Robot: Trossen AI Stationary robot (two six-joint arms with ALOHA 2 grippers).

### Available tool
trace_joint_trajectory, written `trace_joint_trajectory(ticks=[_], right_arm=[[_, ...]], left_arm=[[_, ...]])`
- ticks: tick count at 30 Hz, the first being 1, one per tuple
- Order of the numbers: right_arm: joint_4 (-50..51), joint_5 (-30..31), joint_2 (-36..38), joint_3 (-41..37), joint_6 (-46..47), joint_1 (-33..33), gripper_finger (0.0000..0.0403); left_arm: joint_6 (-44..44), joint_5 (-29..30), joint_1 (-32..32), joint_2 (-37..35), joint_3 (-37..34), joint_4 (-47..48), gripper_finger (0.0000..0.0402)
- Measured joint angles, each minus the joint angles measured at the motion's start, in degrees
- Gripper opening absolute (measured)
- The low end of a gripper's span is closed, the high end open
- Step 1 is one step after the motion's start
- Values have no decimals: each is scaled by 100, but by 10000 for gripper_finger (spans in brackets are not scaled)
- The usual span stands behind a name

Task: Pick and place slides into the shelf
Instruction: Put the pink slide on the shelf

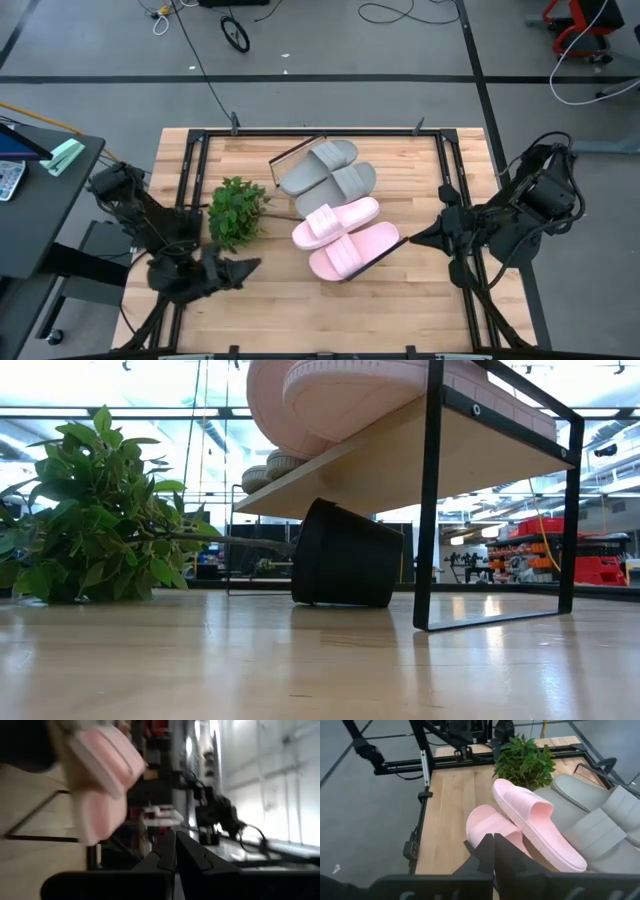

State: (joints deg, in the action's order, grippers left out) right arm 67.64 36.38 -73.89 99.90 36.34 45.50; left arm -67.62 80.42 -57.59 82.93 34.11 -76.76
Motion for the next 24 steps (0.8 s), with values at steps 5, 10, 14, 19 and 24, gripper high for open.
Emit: trace_joint_trajectory(ticks=[5, 10, 14, 19, 24], right_arm=[[2, 109, -75, 0, 157, -117, 3], [2, 120, -106, 0, 118, -340, 3], [2, 120, -111, 0, 102, -481, 3], [2, 117, -111, 0, 62, -538, 3], [2, 81, -111, 0, -42, -538, 3]], left_arm=[[-761, 249, 126, -19, 25, 78, 21], [-2001, 163, 612, 111, 37, 471, 46], [-2467, -304, 989, 140, 39, 1130, 88], [-3427, -932, 1400, 140, 39, 2020, 153], [-4484, -1682, 1700, 140, 40, 2880, 209]])
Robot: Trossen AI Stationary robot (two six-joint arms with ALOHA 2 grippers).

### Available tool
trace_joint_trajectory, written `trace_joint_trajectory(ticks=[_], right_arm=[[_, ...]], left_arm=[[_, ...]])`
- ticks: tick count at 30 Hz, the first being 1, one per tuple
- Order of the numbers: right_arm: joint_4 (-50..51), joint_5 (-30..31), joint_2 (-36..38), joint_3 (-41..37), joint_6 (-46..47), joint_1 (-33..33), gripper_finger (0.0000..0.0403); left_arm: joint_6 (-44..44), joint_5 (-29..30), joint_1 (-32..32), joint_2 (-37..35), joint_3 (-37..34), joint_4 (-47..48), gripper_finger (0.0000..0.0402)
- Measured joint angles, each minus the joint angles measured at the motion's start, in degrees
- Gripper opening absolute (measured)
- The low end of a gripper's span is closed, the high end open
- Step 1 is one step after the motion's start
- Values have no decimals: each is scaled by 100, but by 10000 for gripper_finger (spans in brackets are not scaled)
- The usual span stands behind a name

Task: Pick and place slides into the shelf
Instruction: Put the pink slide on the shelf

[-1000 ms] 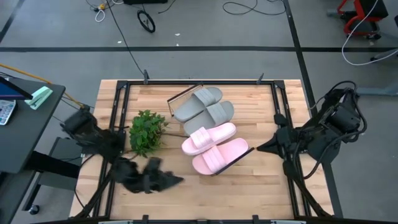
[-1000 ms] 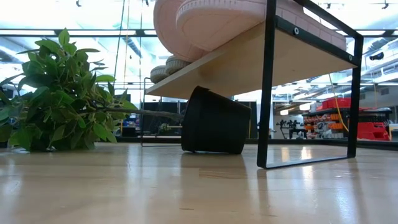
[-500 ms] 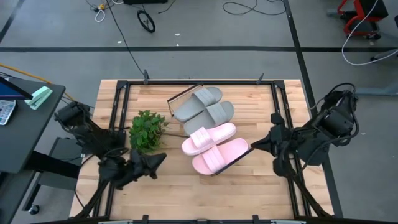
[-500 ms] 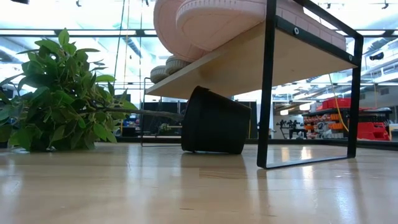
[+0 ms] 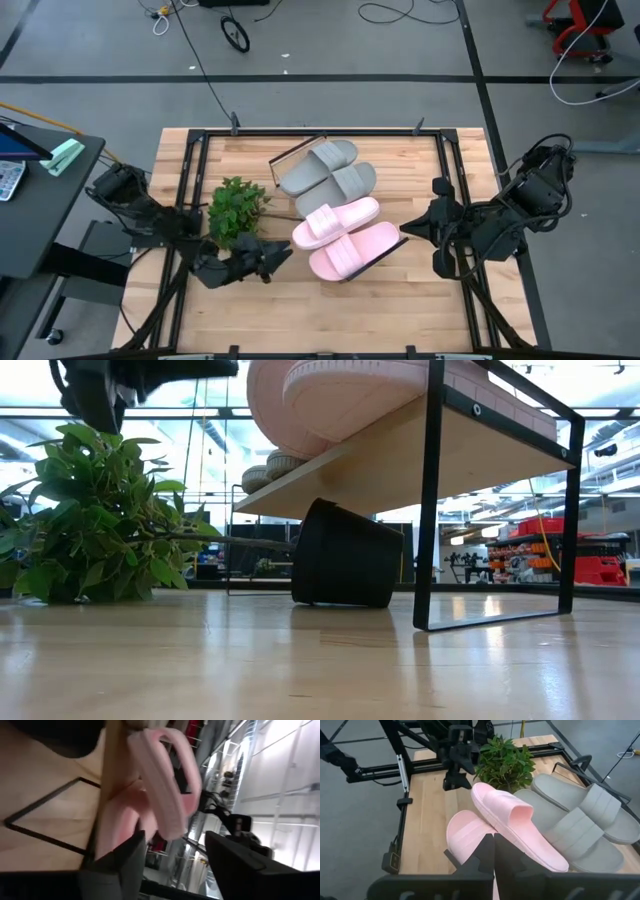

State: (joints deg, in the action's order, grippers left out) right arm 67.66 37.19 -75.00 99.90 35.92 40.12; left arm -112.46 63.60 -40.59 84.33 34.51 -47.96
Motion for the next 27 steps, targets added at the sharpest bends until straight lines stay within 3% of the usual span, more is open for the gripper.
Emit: trace_joint_trajectory(ticks=[7, 14, 20, 27], right_arm=[[0, 2, 0, 0, -2, 0, 3], [0, 2, 0, 0, -4, 0, 3], [0, 6, 0, 0, -4, 0, 3], [0, 39, 0, 0, -4, 0, 3]], left_arm=[[-243, -202, 366, 2, 2, 170, 253], [-242, -856, 728, 2, 2, 294, 255], [-50, -1040, 957, 2, 2, 301, 224], [-38, -1158, 1031, 2, 2, 425, 138]])
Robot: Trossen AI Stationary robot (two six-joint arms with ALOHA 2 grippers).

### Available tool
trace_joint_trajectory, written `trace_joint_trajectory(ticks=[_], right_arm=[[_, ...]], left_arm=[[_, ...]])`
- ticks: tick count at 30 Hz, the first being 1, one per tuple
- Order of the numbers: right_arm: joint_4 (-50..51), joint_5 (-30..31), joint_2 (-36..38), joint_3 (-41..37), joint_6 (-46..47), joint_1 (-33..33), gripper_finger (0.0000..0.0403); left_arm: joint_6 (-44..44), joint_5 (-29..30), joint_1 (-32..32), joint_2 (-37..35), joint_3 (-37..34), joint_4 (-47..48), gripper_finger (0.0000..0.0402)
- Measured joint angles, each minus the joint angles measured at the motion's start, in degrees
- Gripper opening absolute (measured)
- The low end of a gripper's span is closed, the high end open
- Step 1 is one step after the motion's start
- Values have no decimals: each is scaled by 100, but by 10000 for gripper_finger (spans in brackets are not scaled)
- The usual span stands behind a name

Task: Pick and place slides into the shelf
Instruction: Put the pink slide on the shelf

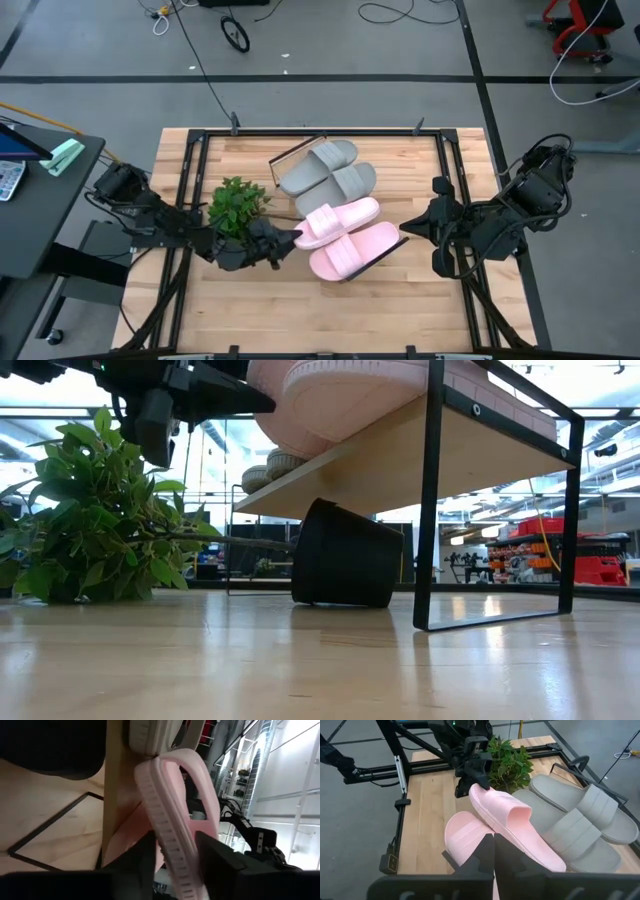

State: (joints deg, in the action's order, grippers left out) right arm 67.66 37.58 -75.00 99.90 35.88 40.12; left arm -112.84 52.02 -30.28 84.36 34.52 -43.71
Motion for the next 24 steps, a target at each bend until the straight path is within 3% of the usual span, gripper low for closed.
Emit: trace_joint_trajectory(ticks=[6, 16, 24], right_arm=[[0, -2, 1, 0, 0, 0, 3], [2, -4, 2, 0, -4, 0, 3], [2, -8, 2, 0, -2, 0, 3]], left_arm=[[435, 2, 2, 2, 0, 43, 40], [743, -123, 13, 2, 0, 60, 44], [554, -119, 13, 2, 9, 797, 40]])
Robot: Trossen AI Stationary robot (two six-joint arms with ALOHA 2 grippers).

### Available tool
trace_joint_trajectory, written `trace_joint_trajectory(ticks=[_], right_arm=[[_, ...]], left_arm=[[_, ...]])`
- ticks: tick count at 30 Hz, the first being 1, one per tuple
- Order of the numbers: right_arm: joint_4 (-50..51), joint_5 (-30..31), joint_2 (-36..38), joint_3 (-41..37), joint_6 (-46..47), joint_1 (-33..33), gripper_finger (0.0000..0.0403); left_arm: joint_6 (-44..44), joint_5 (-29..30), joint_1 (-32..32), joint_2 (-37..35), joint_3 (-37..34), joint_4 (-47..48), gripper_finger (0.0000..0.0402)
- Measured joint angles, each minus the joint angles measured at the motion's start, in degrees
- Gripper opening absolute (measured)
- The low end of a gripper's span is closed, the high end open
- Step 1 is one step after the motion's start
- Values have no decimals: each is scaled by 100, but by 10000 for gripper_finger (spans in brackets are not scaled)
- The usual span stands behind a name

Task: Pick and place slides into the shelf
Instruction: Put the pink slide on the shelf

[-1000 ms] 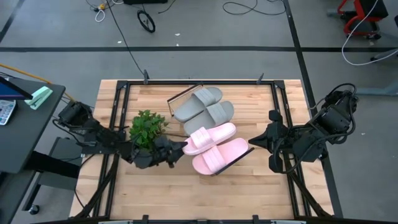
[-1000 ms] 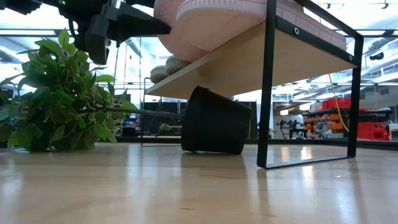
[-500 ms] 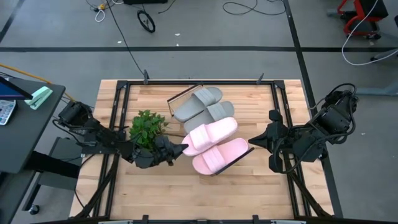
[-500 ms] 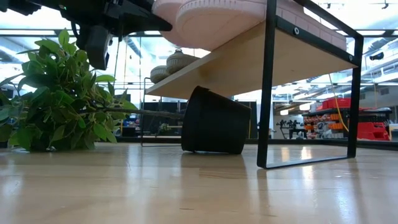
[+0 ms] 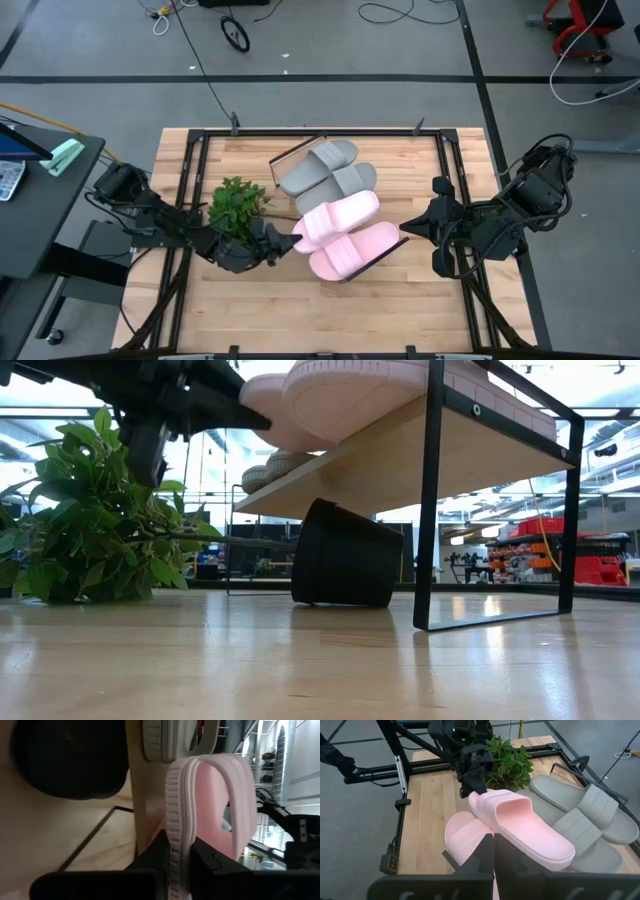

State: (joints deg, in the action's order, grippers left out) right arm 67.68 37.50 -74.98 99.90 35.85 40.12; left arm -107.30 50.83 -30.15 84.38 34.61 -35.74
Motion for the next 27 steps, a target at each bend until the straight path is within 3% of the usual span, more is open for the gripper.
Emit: trace_joint_trajectory(ticks=[13, 27], right_arm=[[0, -2, 2, 0, 16, 0, 3], [-1, -4, 2, 0, 68, 0, 3]], left_arm=[[404, 330, 92, -2, -2, 247, 40], [410, -321, 192, -2, -4, 180, 42]])
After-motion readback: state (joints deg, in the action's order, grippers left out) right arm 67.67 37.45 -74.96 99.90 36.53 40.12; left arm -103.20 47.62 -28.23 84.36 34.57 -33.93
